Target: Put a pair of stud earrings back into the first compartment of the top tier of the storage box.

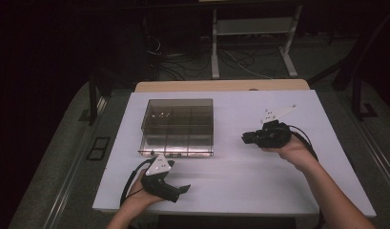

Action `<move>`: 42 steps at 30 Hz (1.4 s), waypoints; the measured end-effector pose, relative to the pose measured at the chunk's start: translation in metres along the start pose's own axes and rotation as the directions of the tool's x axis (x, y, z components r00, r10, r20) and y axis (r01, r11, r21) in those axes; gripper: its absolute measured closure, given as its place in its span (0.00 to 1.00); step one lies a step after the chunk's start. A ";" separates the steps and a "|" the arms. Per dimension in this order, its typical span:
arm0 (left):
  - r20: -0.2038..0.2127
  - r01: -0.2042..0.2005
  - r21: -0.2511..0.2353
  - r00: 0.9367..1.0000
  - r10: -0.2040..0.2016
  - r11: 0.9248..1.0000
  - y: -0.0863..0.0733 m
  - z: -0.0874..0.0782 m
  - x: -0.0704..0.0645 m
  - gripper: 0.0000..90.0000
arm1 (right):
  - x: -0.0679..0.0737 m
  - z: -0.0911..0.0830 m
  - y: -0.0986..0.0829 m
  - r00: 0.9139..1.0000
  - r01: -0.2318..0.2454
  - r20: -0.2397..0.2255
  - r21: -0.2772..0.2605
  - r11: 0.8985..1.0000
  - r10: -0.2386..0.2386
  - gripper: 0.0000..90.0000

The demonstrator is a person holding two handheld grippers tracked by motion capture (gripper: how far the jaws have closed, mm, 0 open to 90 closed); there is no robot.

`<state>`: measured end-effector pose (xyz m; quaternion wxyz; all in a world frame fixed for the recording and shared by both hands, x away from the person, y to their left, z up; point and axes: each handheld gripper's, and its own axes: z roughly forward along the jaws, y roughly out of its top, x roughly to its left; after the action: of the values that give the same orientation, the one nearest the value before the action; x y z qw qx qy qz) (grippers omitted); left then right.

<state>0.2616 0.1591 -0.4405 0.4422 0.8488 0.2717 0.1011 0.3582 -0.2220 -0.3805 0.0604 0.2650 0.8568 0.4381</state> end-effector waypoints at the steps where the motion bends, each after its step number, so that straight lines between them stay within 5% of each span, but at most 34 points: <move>1: 0.000 0.000 0.000 1.000 0.000 1.000 0.000 0.000 0.000 0.00 | 0.001 0.000 0.001 1.000 0.002 -0.002 -0.002 1.000 -0.002 0.87; 15: -0.009 0.005 0.001 1.000 -0.005 1.000 0.000 0.000 0.001 0.00 | 0.013 0.004 0.025 0.998 0.047 -0.045 -0.036 0.998 -0.049 0.87; 42: -0.002 0.010 -0.008 1.000 -0.010 1.000 -0.001 -0.002 0.001 0.00 | 0.036 0.042 0.080 0.985 0.113 -0.127 -0.061 0.992 -0.120 0.87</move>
<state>0.2611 0.1608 -0.4399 0.4458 0.8456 0.2758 0.1007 0.3738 -0.1353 -0.3384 0.0368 0.1836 0.8609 0.4731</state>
